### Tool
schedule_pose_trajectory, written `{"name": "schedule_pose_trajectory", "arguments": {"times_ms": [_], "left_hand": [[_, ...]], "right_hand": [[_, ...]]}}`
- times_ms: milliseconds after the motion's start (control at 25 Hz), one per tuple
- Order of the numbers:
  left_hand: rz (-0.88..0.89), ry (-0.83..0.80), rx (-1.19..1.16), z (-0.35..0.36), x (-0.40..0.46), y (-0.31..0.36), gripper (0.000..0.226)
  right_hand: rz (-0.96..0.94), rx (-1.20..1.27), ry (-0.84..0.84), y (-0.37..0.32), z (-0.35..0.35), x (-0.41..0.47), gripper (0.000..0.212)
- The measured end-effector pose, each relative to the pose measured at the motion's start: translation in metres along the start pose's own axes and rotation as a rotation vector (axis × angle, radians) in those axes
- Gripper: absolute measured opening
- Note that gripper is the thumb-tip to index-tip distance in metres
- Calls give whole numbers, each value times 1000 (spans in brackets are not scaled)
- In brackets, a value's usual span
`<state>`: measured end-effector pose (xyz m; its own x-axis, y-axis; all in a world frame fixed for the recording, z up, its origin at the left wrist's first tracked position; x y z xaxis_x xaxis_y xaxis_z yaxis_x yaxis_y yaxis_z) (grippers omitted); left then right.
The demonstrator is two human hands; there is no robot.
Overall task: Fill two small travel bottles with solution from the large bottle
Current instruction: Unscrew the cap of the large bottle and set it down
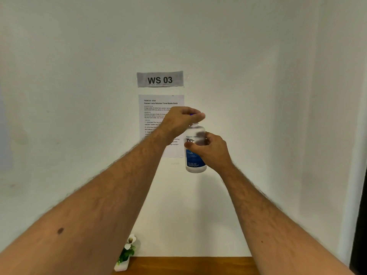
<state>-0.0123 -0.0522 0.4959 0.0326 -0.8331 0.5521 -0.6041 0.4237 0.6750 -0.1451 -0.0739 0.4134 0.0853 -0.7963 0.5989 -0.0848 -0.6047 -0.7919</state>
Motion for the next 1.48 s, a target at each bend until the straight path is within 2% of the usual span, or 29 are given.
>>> {"name": "schedule_pose_trajectory", "arguments": {"times_ms": [240,480,640,800,960,1160,1280,1480], "left_hand": [[-5,27,12,0,-1,-6,28],[29,-24,-5,1,-8,-3,16],[-19,-15,-2,0,-4,-10,31],[-1,-75,1,5,-5,-9,17],[-16,-34,24,9,-3,-15,29],[-25,68,-201,9,-5,-25,22],[-45,173,-351,6,-14,-47,27],[-153,219,-419,18,-45,-106,35]], "right_hand": [[2,-12,3,2,0,-1,47],[2,-52,2,4,2,-3,52],[-7,-62,-9,7,0,-6,50],[-1,-57,-4,9,-1,-8,49],[5,-46,-11,10,1,-10,51],[34,-19,1,25,4,-16,49],[44,-5,26,39,7,-20,52],[72,17,82,70,14,-33,58]]}}
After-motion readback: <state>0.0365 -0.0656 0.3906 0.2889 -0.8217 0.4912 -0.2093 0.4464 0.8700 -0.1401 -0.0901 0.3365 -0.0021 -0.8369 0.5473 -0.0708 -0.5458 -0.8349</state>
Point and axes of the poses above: each hand's wrist, its own x-axis towards the middle knuckle, its own z-axis out of the palm, y = z × x, the point moved 1 cm from there along x, towards the middle knuckle, and after that the axes turned 14 degrees about x, right-handed, at the moved point
